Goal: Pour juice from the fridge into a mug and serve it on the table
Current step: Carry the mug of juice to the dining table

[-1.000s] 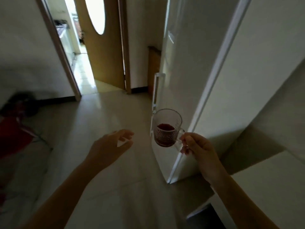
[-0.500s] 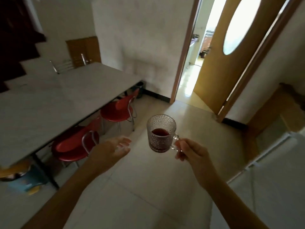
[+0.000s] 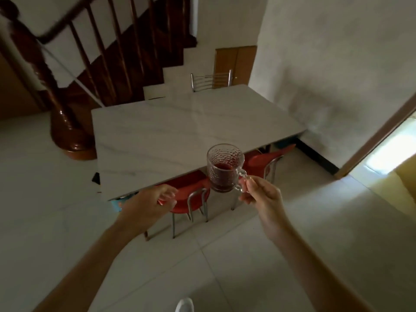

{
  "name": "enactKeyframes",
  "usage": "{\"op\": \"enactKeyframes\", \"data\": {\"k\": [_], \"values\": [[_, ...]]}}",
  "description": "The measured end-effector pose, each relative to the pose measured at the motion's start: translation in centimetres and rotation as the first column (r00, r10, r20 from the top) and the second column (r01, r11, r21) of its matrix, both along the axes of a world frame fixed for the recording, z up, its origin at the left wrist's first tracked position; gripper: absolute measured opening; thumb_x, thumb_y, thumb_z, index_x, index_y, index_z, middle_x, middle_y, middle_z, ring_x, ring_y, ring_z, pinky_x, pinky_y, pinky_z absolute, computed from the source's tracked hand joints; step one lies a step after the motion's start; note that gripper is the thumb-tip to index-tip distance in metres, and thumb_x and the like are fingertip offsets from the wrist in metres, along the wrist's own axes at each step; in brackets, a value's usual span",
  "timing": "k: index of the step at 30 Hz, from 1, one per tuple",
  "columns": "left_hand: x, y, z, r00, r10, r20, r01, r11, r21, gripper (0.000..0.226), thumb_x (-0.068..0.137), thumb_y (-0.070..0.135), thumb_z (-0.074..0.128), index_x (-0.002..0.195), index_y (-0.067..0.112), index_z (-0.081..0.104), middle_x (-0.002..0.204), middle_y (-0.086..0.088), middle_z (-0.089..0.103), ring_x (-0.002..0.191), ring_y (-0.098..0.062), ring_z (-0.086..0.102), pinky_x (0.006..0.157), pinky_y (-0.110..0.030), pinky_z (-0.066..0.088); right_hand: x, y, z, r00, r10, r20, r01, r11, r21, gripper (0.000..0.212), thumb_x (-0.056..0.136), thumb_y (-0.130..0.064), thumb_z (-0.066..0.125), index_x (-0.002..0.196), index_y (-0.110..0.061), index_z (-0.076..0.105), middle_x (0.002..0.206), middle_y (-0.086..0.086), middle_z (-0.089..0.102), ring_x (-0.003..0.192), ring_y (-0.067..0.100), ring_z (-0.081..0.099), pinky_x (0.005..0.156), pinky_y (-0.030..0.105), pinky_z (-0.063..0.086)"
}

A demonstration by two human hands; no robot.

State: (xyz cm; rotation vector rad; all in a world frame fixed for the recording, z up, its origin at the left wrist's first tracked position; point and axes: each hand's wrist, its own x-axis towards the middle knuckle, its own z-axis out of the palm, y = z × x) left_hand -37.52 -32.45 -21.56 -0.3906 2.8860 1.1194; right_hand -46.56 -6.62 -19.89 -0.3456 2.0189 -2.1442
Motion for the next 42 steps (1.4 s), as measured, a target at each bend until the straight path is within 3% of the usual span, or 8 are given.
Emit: {"op": "enactKeyframes", "data": {"k": [2, 6, 12, 19, 23, 26, 32, 42], "values": [[-2.8, -1.8, -0.2, 1.000, 0.031, 0.004, -0.031, 1.000, -0.002, 0.017, 0.087, 0.037, 0.063, 0.103, 0.041, 0.060, 0.101, 0.020, 0.069, 0.099, 0.002, 0.063, 0.092, -0.032, 0.051, -3.7, -2.3, -0.5, 0.999, 0.029, 0.030, -0.029, 1.000, 0.004, 0.019, 0.092, -0.006, 0.048, 0.084, -0.008, 0.065, 0.073, 0.001, 0.064, 0.055, 0.007, 0.061, 0.056, 0.024, 0.046], [-9.0, -5.0, -0.6, 0.997, 0.077, 0.012, -0.076, 0.997, -0.019, 0.023, 0.088, 0.040, 0.060, 0.110, 0.037, 0.061, 0.107, 0.022, 0.067, 0.102, 0.003, 0.061, 0.090, -0.031, 0.050, -11.0, -6.4, -1.3, 0.993, 0.078, 0.084, -0.080, 0.996, 0.024, 0.019, 0.093, -0.007, 0.047, 0.083, -0.007, 0.063, 0.063, -0.006, 0.064, 0.054, 0.005, 0.060, 0.054, 0.020, 0.043], [-17.9, -8.6, -2.1, 0.980, 0.198, 0.020, -0.199, 0.980, 0.025, 0.018, 0.089, 0.038, 0.060, 0.106, 0.036, 0.062, 0.103, 0.020, 0.066, 0.100, 0.000, 0.061, 0.093, -0.034, 0.049, -22.6, -11.7, -4.9, 0.966, 0.211, 0.151, -0.229, 0.967, 0.112, 0.023, 0.096, -0.009, 0.044, 0.084, -0.009, 0.063, 0.075, 0.003, 0.058, 0.059, 0.012, 0.052, 0.058, 0.025, 0.036], [-26.7, -11.6, -6.3, 0.914, 0.389, 0.112, -0.392, 0.920, 0.001, 0.022, 0.089, 0.041, 0.057, 0.110, 0.036, 0.062, 0.107, 0.018, 0.066, 0.101, -0.002, 0.061, 0.092, -0.037, 0.051, -35.1, -17.4, -11.3, 0.877, 0.425, 0.226, -0.473, 0.848, 0.240, 0.023, 0.095, -0.007, 0.045, 0.081, -0.008, 0.064, 0.068, 0.003, 0.060, 0.052, 0.002, 0.050, 0.053, 0.018, 0.036], [-30.5, -11.9, -8.6, 0.877, 0.454, 0.158, -0.460, 0.888, 0.004, 0.023, 0.089, 0.041, 0.057, 0.111, 0.037, 0.061, 0.108, 0.020, 0.066, 0.101, -0.002, 0.061, 0.090, -0.035, 0.051, -40.3, -19.8, -14.4, 0.792, 0.542, 0.282, -0.607, 0.746, 0.274, 0.023, 0.095, -0.008, 0.046, 0.083, -0.013, 0.065, 0.071, 0.007, 0.061, 0.059, 0.008, 0.053, 0.054, 0.018, 0.037], [-32.6, -12.4, -9.5, 0.853, 0.493, 0.170, -0.500, 0.866, -0.003, 0.022, 0.088, 0.040, 0.057, 0.110, 0.038, 0.061, 0.106, 0.022, 0.065, 0.100, -0.001, 0.060, 0.089, -0.034, 0.050, -42.8, -20.9, -16.3, 0.736, 0.596, 0.322, -0.676, 0.673, 0.301, 0.021, 0.095, -0.011, 0.046, 0.086, -0.011, 0.065, 0.073, 0.009, 0.061, 0.062, 0.011, 0.054, 0.055, 0.018, 0.037], [-34.0, -13.5, -11.1, 0.836, 0.504, 0.217, -0.508, 0.860, -0.043, 0.022, 0.090, 0.041, 0.056, 0.111, 0.037, 0.060, 0.110, 0.019, 0.065, 0.100, -0.003, 0.061, 0.087, -0.035, 0.052, -45.2, -22.3, -19.3, 0.693, 0.616, 0.374, -0.719, 0.629, 0.295, 0.019, 0.095, -0.009, 0.046, 0.094, -0.004, 0.065, 0.077, 0.006, 0.063, 0.065, 0.009, 0.059, 0.058, 0.020, 0.039], [-35.1, -14.2, -12.3, 0.819, 0.514, 0.254, -0.523, 0.851, -0.034, 0.024, 0.091, 0.042, 0.054, 0.113, 0.036, 0.059, 0.115, 0.019, 0.065, 0.103, -0.001, 0.060, 0.087, -0.034, 0.052, -46.4, -23.2, -21.8, 0.604, 0.670, 0.432, -0.795, 0.545, 0.266, 0.023, 0.097, -0.010, 0.043, 0.089, -0.011, 0.064, 0.077, 0.004, 0.067, 0.075, 0.010, 0.061, 0.066, 0.023, 0.040]]}}
